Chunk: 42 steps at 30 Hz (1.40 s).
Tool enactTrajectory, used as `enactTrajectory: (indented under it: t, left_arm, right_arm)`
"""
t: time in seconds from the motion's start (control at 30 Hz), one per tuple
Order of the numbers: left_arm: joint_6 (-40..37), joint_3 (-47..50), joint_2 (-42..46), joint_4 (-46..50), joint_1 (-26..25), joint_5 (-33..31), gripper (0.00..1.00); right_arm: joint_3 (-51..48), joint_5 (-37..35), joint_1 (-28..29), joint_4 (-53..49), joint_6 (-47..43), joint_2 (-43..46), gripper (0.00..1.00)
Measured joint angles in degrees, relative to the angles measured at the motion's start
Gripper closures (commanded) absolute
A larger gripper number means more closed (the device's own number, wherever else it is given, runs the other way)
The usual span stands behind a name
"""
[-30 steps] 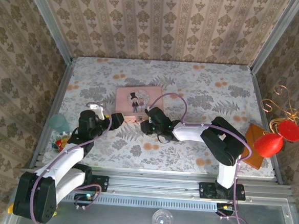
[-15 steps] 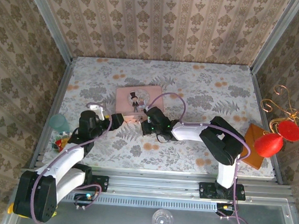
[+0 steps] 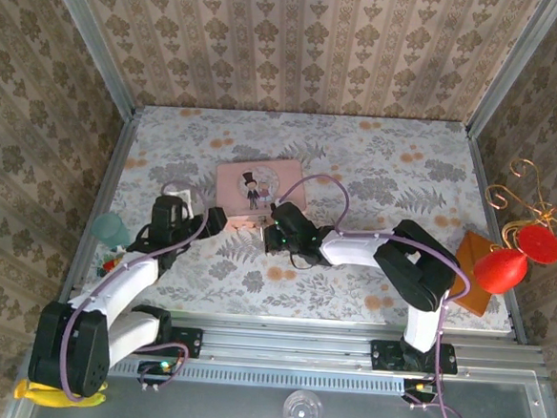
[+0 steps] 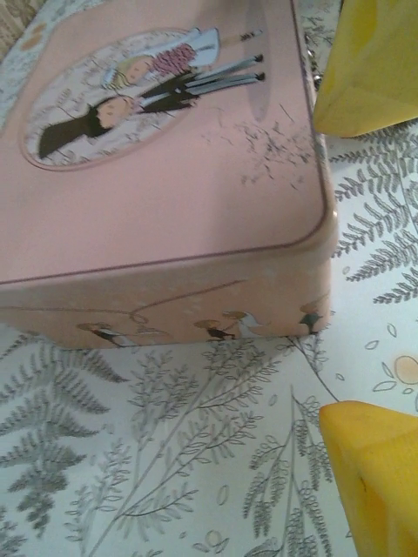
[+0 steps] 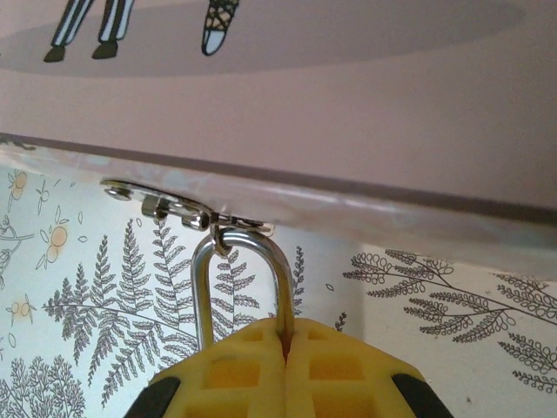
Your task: Unlock a padlock with a key
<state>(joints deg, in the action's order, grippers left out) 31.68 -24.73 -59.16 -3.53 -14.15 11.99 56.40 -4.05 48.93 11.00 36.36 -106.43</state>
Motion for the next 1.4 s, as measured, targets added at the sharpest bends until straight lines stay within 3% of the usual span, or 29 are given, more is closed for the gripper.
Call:
enactTrajectory:
  t: [0.13, 0.4, 0.8, 1.4]
  left_arm:
    - [0.0, -1.4, -0.8, 1.8, 0.0, -0.3, 0.19]
    - [0.7, -8.6, -10.5, 3.7, -0.6, 0.4, 0.21]
    - [4.8, -11.0, -17.1, 2.8, -6.9, 0.2, 0.24]
    - [11.5, -7.1, -16.0, -3.7, -11.2, -2.3, 0.22]
  right_arm:
    - [-0.9, -2.5, 0.9, 1.1, 2.6, 0.2, 1.00]
    - [-3.3, -4.8, 1.2, 2.5, 7.6, 1.9, 1.00]
    - [-9.1, -5.6, 0.9, 10.0, 15.4, 3.8, 1.00]
    - [-11.6, -4.5, -3.4, 14.1, 20.9, 4.6, 1.00]
